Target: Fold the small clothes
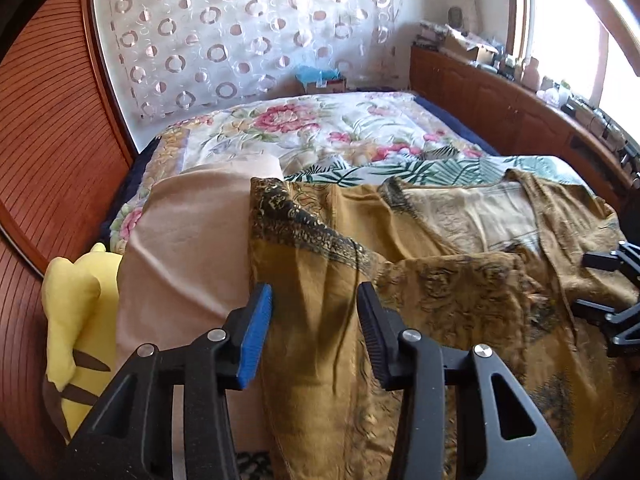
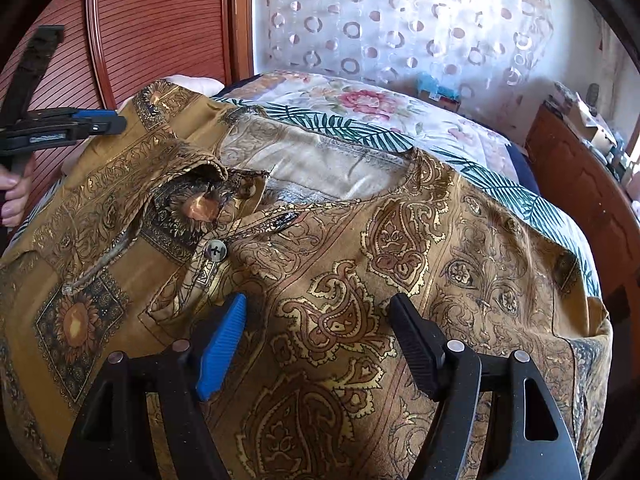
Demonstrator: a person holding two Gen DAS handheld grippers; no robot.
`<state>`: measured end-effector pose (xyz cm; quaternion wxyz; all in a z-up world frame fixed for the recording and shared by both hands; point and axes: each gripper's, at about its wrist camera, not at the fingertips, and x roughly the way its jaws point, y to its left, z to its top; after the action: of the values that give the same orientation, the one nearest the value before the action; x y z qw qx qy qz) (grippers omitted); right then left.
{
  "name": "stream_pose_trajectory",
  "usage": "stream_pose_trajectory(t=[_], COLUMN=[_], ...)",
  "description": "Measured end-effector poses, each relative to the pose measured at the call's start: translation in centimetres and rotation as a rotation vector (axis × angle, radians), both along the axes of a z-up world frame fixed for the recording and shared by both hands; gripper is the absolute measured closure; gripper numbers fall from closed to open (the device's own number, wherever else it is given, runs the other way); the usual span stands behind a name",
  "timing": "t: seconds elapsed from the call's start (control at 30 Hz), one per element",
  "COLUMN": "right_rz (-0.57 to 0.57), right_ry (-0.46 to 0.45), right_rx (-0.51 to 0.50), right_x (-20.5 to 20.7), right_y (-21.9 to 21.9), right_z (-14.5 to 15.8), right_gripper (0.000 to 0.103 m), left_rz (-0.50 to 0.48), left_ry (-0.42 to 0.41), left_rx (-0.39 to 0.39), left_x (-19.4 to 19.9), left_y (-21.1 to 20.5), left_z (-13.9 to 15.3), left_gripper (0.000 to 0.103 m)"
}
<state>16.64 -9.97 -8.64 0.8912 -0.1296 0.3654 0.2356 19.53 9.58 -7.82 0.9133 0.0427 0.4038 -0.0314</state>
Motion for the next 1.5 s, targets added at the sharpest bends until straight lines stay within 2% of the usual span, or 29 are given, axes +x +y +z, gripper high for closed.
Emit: stream_pose_trajectory(t=[0.03, 0.1, 0.13, 0.37, 0.5, 0.57, 0.63, 0.7, 0.77, 0.8, 0.83, 0.97, 1.03, 1.23, 1.5], right_rz=[0.0, 0.0, 0.0, -0.001, -0.001, -0.001, 0.0, 0.001, 0.001, 0.0, 0.001, 0.001, 0.001, 0.001, 0.001], right_ry=[0.001, 0.005, 0.008, 0.013, 0.008, 0.01, 0.013, 0.019, 0.021, 0.021, 0.021, 0.021, 0.021, 0.021, 0.021], right_rx=[0.001, 0.005, 0.008, 0.011, 0.005, 0.007, 0.011, 0.016, 0.019, 0.018, 0.018, 0.018, 0.019, 0.018, 0.019], right_x=[0.0, 0.0, 0.1, 0.4, 0.3, 0.3, 0.4, 0.4, 0.4, 0.4, 0.4, 0.4, 0.4, 0.4, 0.4], right_y=[0.0, -0.2, -0.2, 0.1, 0.2, 0.1, 0.1, 0.0, 0.0, 0.0, 0.0, 0.0, 0.0, 0.0, 0.0], right_z=[0.0, 0.1, 0.0, -0.1, -0.1, -0.1, -0.1, -0.1, -0.1, -0.1, -0.1, -0.1, -0.1, -0.1, -0.1], right_gripper=[0.028, 0.028, 0.028, 0.028, 0.028, 0.028, 0.028, 0.028, 0.028, 0.028, 0.028, 0.028, 0.028, 0.028, 0.027], left_rz=[0.004, 0.01, 0.007, 0.103, 0.142, 0.137, 0.112, 0.083, 0.054, 0.033, 0.016, -0.024, -0.039, -0.075, -0.086], left_ry=[0.003, 0.005, 0.0, -0.069, -0.07, -0.077, -0.098, -0.129, -0.147, -0.154, -0.16, -0.153, -0.123, -0.043, 0.033], left_rx=[0.017, 0.043, 0.032, -0.053, -0.032, -0.044, -0.063, -0.058, -0.064, -0.073, -0.08, -0.094, -0.106, -0.1, -0.069], left_x=[0.2, 0.4, 0.3, -0.3, -0.4, -0.7, -1.4, -2.4, -3.2, -3.9, -4.4, -6.7, -7.5, -8.1, -7.6], left_y=[0.0, 0.2, 0.6, 5.4, 6.9, 7.0, 6.6, 5.9, 4.7, 4.0, 3.5, 1.1, 0.0, -2.5, -4.1], left_z=[-0.1, 0.0, 0.2, 3.7, 4.1, 4.2, 4.5, 5.0, 5.3, 5.2, 5.2, 4.0, 2.8, -0.3, -2.4], left_gripper=[0.082, 0.095, 0.098, 0.099, 0.096, 0.089, 0.066, 0.056, 0.041, 0.026, 0.021, 0.021, 0.021, 0.021, 0.021])
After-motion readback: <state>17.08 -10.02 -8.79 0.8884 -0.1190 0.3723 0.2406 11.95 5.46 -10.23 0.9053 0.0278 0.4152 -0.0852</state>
